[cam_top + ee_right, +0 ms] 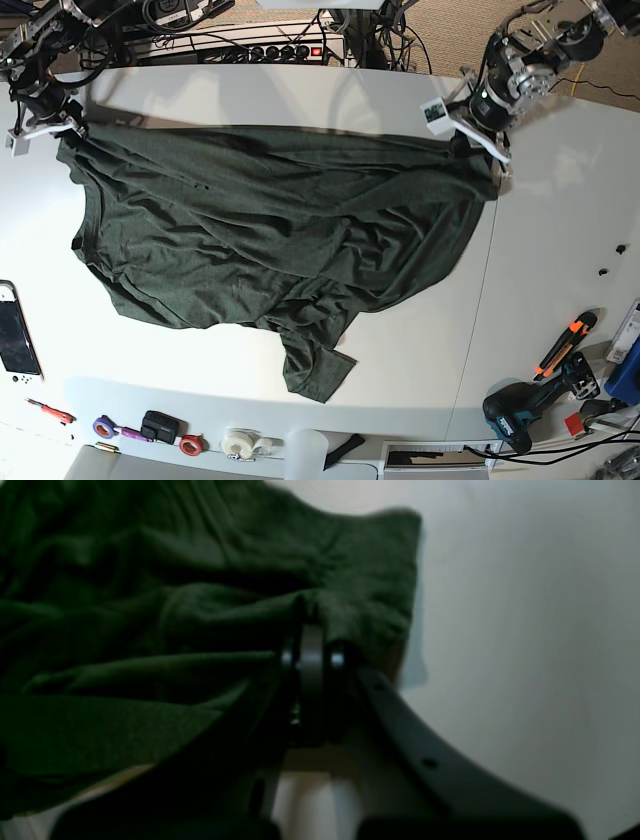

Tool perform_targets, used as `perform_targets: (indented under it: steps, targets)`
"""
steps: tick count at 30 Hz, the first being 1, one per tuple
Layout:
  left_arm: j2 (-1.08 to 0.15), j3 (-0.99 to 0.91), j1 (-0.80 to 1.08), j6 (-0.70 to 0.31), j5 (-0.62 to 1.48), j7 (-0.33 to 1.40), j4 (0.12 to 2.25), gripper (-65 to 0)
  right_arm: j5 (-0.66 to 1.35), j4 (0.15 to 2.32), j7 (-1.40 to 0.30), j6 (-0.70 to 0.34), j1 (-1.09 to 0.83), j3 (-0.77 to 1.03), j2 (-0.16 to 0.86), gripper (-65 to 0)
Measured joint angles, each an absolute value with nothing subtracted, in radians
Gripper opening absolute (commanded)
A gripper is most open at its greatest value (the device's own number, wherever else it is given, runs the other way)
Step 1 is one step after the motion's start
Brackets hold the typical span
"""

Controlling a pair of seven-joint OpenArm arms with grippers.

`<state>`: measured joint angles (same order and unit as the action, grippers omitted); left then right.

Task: Layout the t-shirt on the table in an organized manner, then fold the t-shirt properly
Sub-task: 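Pull the held shirt corner away from the right gripper with the left gripper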

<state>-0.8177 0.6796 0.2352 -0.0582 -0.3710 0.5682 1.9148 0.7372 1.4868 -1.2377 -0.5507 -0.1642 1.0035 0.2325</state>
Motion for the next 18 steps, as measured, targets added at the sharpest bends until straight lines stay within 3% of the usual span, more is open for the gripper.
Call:
perform_targets:
  steps: [18]
  targets:
    - [-0.817, 0.680, 0.369, 0.006, -0.486, 0.624, 1.956, -65.0, 0.813, 1.493, -1.309, -0.551, -0.281, 1.029, 0.290, -65.0]
